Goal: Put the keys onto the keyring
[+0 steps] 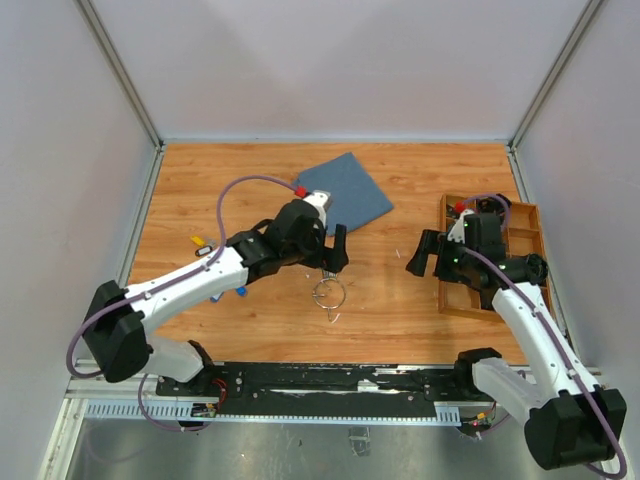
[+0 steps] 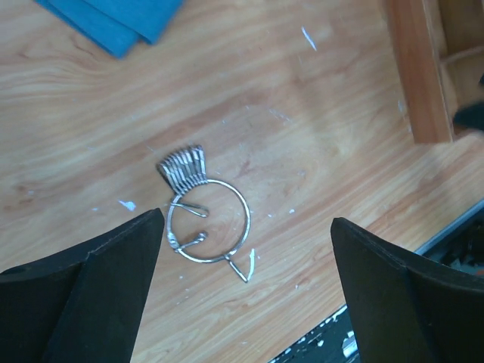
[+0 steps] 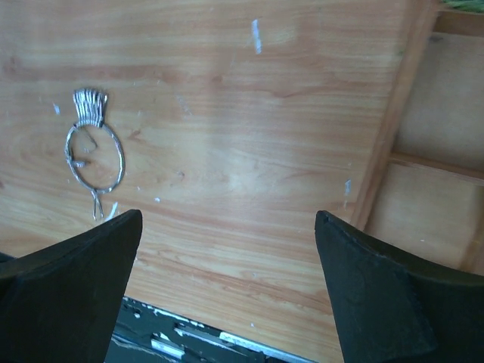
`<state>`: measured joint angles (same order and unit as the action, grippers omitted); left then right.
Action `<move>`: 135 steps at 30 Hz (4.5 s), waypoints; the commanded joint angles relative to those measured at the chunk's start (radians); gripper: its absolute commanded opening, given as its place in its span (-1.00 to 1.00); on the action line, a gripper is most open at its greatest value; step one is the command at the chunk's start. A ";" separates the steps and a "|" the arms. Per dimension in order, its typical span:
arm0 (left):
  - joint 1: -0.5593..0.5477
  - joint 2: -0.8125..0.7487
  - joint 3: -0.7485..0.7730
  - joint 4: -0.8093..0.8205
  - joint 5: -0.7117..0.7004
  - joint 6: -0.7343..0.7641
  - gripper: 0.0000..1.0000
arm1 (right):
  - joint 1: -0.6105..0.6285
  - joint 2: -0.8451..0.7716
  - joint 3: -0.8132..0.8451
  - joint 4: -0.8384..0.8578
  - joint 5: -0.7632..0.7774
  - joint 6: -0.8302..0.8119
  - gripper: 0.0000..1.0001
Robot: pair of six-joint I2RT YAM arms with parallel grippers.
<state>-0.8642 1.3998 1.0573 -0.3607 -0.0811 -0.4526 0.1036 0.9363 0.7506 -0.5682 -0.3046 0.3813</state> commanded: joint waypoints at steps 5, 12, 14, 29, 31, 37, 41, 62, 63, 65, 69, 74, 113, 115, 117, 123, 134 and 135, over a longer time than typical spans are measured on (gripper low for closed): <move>0.168 -0.222 -0.096 0.022 -0.034 0.004 0.99 | 0.490 0.033 -0.004 0.045 0.298 0.091 0.94; 0.189 -0.404 -0.152 -0.011 -0.179 -0.009 0.99 | 0.794 0.228 0.026 0.172 0.419 0.227 0.63; 0.189 -0.436 -0.164 -0.029 -0.198 -0.013 0.99 | 0.847 0.309 0.032 0.219 0.422 0.251 0.52; 0.189 -0.526 -0.221 -0.058 -0.200 -0.024 0.96 | 0.998 0.615 0.128 0.371 0.438 0.330 -0.07; 0.189 -0.535 -0.227 -0.060 -0.201 -0.024 0.96 | 1.006 0.642 0.137 0.370 0.431 0.336 -0.11; 0.189 -0.539 -0.235 -0.066 -0.203 -0.020 0.95 | 1.019 0.701 0.167 0.339 0.426 0.344 -0.30; 0.189 -0.541 -0.237 -0.063 -0.203 -0.019 0.94 | 1.019 0.711 0.170 0.308 0.441 0.350 -0.46; 0.189 -0.541 -0.163 -0.041 -0.123 0.020 0.93 | 1.016 0.420 0.138 0.167 0.561 -0.058 -0.99; 0.189 -0.537 -0.142 -0.045 -0.107 0.034 0.93 | 1.016 0.371 0.138 0.151 0.559 -0.119 -0.99; 0.189 -0.532 -0.107 -0.051 -0.081 0.062 0.93 | 1.009 0.298 0.140 0.113 0.539 -0.191 -0.99; 0.189 -0.528 -0.038 -0.059 -0.014 0.128 0.93 | 1.003 0.153 0.147 0.080 0.457 -0.353 -0.99; 0.187 -0.526 0.029 -0.058 0.138 0.179 0.86 | 1.002 0.059 0.269 -0.075 0.357 -0.474 -0.99; 0.060 -0.465 -0.087 0.261 0.420 -0.198 0.15 | 1.004 0.136 0.621 -0.066 0.337 -0.712 -0.99; 0.055 -0.456 -0.086 0.270 0.424 -0.203 0.07 | 1.004 0.136 0.622 -0.066 0.337 -0.714 -0.99; 0.051 -0.448 -0.087 0.275 0.430 -0.207 0.01 | 1.004 0.136 0.623 -0.067 0.337 -0.715 -0.99; 0.044 -0.430 -0.096 0.280 0.430 -0.210 -0.15 | 1.004 0.137 0.622 -0.058 0.334 -0.713 -0.99; 0.039 -0.415 -0.100 0.289 0.433 -0.220 -0.22 | 1.003 0.129 0.614 -0.031 0.344 -0.713 -0.99; 0.039 -0.413 -0.100 0.289 0.434 -0.221 -0.23 | 1.005 0.129 0.614 -0.029 0.342 -0.714 -0.99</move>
<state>-0.8150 0.9810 0.9665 -0.1093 0.3351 -0.6636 1.1072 1.0782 1.3327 -0.6445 0.0429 -0.3157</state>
